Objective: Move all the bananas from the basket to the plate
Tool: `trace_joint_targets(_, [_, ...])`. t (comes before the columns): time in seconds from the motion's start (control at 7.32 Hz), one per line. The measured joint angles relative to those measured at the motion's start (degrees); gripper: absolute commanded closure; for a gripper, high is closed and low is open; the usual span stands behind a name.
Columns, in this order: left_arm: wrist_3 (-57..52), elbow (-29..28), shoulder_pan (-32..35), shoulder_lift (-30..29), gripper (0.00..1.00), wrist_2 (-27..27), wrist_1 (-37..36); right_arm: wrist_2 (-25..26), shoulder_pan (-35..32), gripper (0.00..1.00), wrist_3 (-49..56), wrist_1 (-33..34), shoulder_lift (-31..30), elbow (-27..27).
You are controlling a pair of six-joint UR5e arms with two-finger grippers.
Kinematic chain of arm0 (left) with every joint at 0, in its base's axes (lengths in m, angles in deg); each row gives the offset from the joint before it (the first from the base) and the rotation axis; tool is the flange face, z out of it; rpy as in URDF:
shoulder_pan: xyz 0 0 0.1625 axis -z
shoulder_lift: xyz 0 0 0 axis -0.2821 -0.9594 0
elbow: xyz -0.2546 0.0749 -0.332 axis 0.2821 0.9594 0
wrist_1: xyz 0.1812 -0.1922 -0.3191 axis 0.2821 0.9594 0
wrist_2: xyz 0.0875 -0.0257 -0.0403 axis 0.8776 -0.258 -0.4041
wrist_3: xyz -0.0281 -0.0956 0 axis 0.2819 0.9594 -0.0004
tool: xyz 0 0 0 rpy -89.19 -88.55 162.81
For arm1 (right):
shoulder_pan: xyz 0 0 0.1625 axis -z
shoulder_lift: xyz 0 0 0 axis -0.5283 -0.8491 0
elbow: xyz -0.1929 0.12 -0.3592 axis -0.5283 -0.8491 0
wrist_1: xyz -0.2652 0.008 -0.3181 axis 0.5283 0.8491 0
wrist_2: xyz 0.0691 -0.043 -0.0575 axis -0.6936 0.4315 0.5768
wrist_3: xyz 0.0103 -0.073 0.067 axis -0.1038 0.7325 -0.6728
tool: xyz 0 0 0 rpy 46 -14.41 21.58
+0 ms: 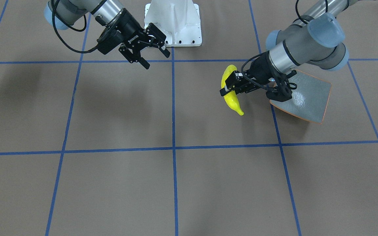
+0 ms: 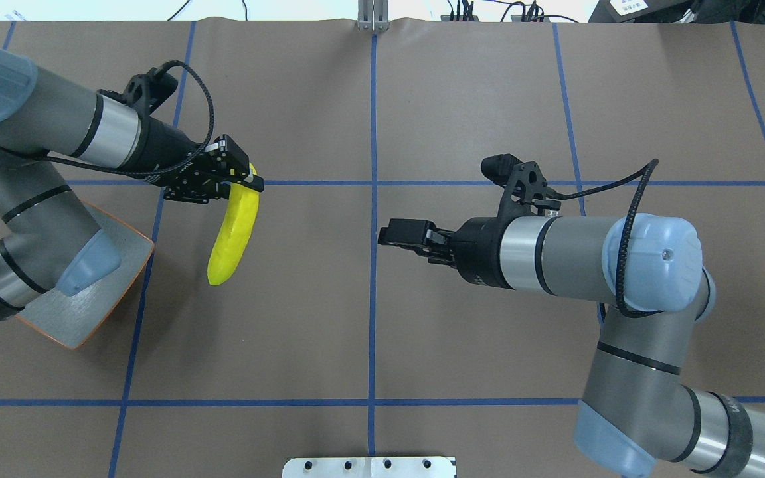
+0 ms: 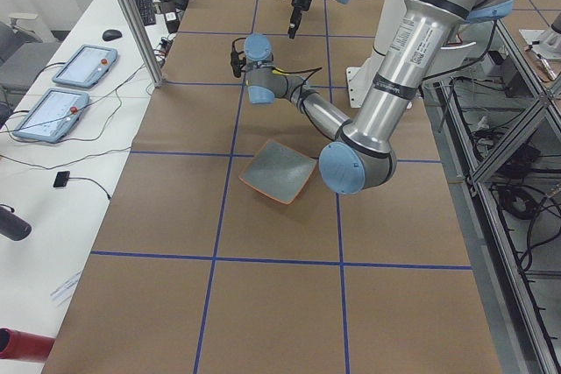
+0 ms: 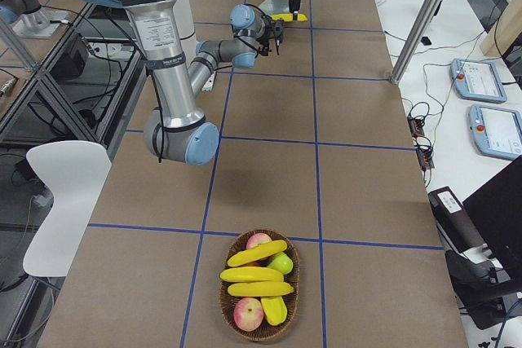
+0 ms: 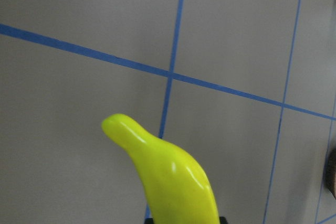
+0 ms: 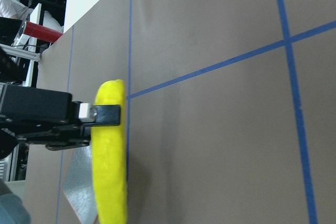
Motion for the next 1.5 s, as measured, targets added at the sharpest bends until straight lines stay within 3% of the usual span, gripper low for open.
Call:
trace_joint_targets(0.27, [-9.3,3.0,0.6,4.0,1.0,1.5,-9.4,1.7,-0.8,0.0,0.5,0.0,-3.9,0.3])
trace_joint_targets(0.55, [-23.3,12.2,0.2,7.8,1.0,7.5,-28.4,3.0,-1.0,0.0,0.8,0.0,-5.7,0.0])
trace_joint_targets(0.68, [-28.6,16.4,0.0,11.9,1.0,11.3,-34.3,3.4,-1.0,0.0,0.9,0.1,-5.9,-0.4])
trace_joint_targets(1.09, [-34.0,19.3,-0.3,20.3,1.0,17.3,-38.2,4.1,-1.1,0.0,0.9,0.5,-8.1,-0.9])
trace_joint_targets(1.5, [-34.5,15.2,-0.6,20.6,1.0,19.1,-38.4,4.6,-1.0,0.0,0.8,0.4,-8.7,-2.3])
